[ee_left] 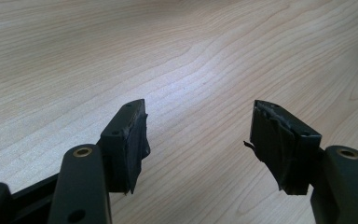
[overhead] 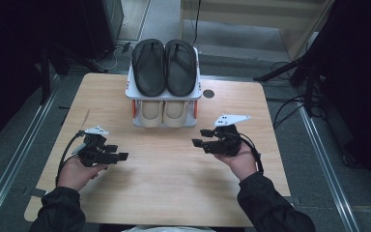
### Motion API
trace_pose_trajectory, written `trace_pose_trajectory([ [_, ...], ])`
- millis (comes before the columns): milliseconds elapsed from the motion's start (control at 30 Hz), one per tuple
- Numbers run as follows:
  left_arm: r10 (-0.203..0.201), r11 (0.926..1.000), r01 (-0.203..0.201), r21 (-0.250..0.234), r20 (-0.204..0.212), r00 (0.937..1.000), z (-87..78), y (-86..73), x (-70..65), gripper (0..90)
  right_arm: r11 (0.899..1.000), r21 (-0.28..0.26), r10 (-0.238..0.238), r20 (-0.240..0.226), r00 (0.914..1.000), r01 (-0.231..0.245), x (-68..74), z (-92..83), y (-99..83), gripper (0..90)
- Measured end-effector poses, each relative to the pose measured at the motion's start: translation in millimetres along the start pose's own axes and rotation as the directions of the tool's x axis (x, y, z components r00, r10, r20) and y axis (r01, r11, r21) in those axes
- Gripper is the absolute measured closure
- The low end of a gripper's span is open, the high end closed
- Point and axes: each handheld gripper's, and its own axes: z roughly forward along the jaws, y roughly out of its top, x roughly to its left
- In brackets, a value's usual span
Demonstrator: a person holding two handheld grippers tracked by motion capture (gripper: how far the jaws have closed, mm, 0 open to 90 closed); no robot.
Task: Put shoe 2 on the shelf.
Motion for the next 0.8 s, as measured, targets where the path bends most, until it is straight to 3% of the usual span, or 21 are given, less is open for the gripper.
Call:
trace_pose_trajectory([
  [667,0.012,0.9999,-0.013,0.006,0.007,0.9999,0.4,0.7,-1.3,36.9,0.999,0.017,0.027,0.04,0.9988,-0.027,-18.2,-7.5,-26.2,45.5],
  [800,0.015,0.9999,-0.015,0.008,0.008,0.9999,1.2,1.0,-1.7,36.9,0.999,0.017,0.051,0.038,0.998,-0.052,-22.1,-4.9,-27.7,44.6],
])
